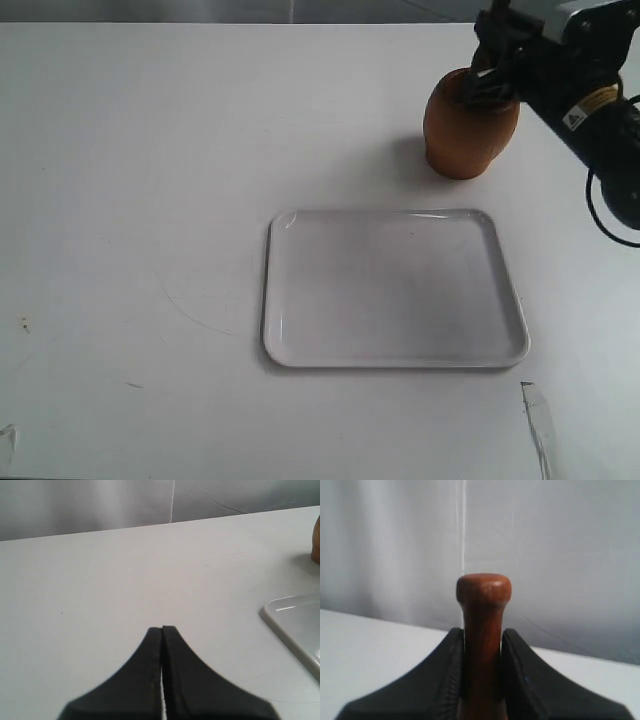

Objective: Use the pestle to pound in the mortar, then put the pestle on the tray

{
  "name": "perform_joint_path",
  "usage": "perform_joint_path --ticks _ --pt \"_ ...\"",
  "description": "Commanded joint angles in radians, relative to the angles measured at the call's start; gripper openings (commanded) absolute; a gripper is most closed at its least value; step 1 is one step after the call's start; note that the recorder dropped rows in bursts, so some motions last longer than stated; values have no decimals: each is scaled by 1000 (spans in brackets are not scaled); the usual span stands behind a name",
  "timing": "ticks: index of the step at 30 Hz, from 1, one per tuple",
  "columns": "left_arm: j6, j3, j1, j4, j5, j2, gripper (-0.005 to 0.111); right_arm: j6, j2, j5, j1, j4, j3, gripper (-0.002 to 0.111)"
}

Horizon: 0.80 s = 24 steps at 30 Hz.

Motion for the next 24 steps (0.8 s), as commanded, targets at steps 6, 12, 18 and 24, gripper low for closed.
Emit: perform_joint_path --ticks 6,12,18,24 --pt "-8 1 -8 -7 -3 -1 0 -6 100 -7 -8 2 -3 0" --pt "-8 1 -8 -7 -3 -1 0 -11 -78 -7 -8 0 -3 0" --pt "-8 1 -8 -7 -3 -1 0 -13 -285 -7 -8 2 -3 0" --pt "-8 1 -8 -7 -3 -1 0 -15 -282 4 -8 19 -3 0"
